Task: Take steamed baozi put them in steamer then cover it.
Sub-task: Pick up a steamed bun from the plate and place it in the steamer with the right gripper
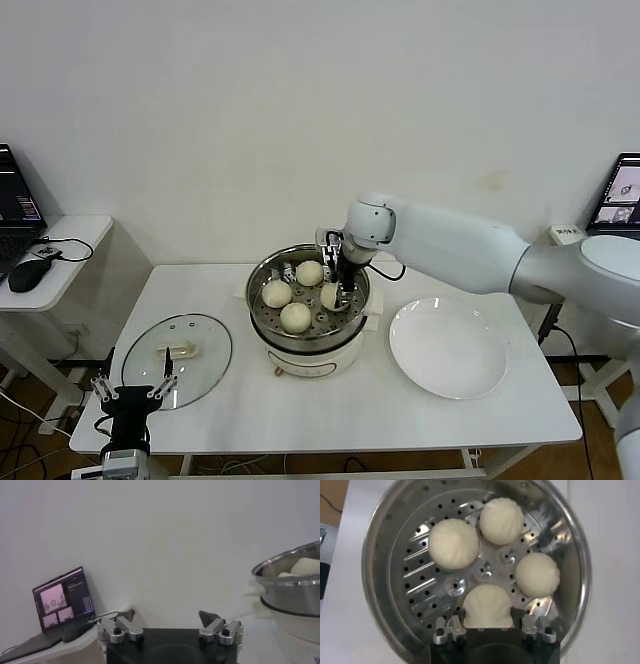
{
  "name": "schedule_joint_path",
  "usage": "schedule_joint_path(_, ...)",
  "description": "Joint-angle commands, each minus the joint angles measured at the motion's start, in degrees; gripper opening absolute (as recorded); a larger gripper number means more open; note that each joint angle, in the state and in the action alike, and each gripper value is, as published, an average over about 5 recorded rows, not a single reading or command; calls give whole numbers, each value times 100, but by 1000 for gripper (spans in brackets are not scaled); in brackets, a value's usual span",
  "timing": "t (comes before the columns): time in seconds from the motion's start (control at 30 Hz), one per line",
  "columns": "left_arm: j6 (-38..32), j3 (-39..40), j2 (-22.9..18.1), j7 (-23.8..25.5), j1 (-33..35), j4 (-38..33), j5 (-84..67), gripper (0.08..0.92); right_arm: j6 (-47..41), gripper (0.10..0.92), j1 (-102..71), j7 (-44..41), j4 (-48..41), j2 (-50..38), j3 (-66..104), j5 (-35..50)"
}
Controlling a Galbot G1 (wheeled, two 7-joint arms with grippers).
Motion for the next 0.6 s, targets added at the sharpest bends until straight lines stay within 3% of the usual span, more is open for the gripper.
schedule_joint_path(0.03, -4, -8, 8, -2, 2, -3, 2, 823, -42, 614, -86, 96, -45, 30, 44, -51)
schedule_joint_path(0.27, 6, -13, 25, 10, -11, -36, 4, 823, -70, 772, 280, 105, 412, -369, 277, 80)
schedule_joint_path(0.43, 8, -34, 55, 16, -17, -59, -3, 823, -77, 820, 559, 262, 1065, -1083, 525, 346)
schedule_joint_path(0.5, 7, -47, 72, 15, -19, -58, -8, 823, -51, 822, 504, 631, 1408, -1435, 682, 624)
schedule_joint_path(0.6, 3, -58, 94, 14, -20, -48, -15, 823, 87, 823, 110, 1916, 2057, -1993, 1022, 1298)
